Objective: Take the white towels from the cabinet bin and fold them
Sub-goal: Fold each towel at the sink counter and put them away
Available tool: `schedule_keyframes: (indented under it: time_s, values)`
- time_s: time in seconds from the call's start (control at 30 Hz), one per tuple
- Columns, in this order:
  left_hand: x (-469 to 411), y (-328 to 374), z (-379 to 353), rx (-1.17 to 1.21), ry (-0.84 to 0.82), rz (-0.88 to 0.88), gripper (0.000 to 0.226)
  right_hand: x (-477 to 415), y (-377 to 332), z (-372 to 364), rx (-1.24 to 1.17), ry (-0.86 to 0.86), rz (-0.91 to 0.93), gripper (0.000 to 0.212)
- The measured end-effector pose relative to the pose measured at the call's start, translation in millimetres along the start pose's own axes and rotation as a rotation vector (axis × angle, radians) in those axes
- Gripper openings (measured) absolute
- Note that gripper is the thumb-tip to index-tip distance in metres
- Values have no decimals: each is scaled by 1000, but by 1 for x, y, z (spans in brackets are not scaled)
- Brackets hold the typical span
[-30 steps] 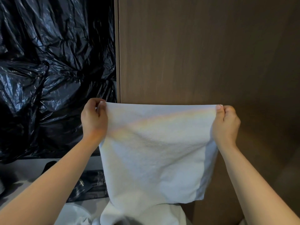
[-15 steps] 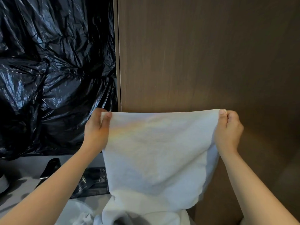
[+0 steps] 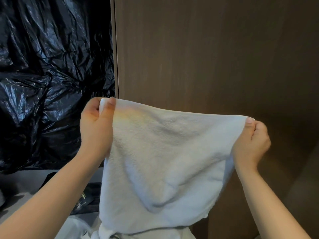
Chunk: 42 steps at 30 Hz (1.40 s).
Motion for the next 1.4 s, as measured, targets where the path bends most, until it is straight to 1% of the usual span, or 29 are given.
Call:
schedule_keyframes:
  time_s: [0.1, 0.23, 0.3, 0.37, 0.43, 0.5, 0.57, 0.63, 0.73, 0.77, 0.83, 0.9, 0.97, 1.03, 1.13, 1.27, 1.33, 1.4]
  values:
    - [-5, -13, 6, -33, 5, 86, 24, -1, 0, 6, 41, -91, 3, 39]
    - [4, -69, 6, -386, -101, 95, 25, 18, 33, -3, 263, -300, -13, 39]
    - [17, -98, 4, -526, -157, 72, 21, 32, 54, -7, 353, -353, -33, 39]
    - [29, -116, 5, -577, -174, 73, 18, 44, 68, -7, 430, -368, -34, 38]
    - [37, -129, 5, -544, -164, 109, 18, 56, 77, -5, 485, -384, -55, 36]
    - [43, -133, 5, -507, -152, 140, 17, 68, 83, -4, 459, -407, -86, 31]
    - [47, -133, 4, -473, -147, 158, 17, 76, 84, -7, 391, -419, -104, 31]
    - [49, -131, 2, -434, -150, 172, 15, 81, 78, -11, 292, -448, -129, 35]
    - [57, -117, -2, -377, -187, 184, 17, 91, 48, -12, 119, -530, -189, 35]
    - [62, -112, -4, -358, -208, 197, 18, 96, 35, -13, 51, -565, -233, 35]
    - [69, -101, -9, -268, -269, 262, 23, 109, 12, -15, -136, -637, -394, 31]
    - [76, -89, -17, -103, -337, 359, 25, 120, -9, -21, -307, -702, -542, 25]
    - [82, -80, -25, 54, -379, 436, 21, 131, -26, -26, -384, -781, -604, 22]
    - [84, -74, -30, 130, -401, 456, 18, 141, -38, -32, -408, -854, -606, 19]
    - [85, -75, -27, 155, -396, 479, 15, 151, -48, -37, -350, -900, -527, 20]
    - [93, -90, -18, 258, -378, 651, 16, 163, -54, -37, -321, -929, -487, 18]
    - [99, -90, -16, 309, -395, 698, 17, 169, -58, -36, -327, -935, -493, 16]
    - [105, -89, -14, 362, -415, 724, 23, 174, -61, -35, -331, -941, -492, 15]
Point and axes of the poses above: each hand's wrist, its own x-axis away from the middle knuckle, its own z-axis out of the back of the hand, y = z × x, the point moved 5 cm from there along -x, towards the middle knuckle, and after that the axes turned 4 degrees about y, right-handed, at the moved point
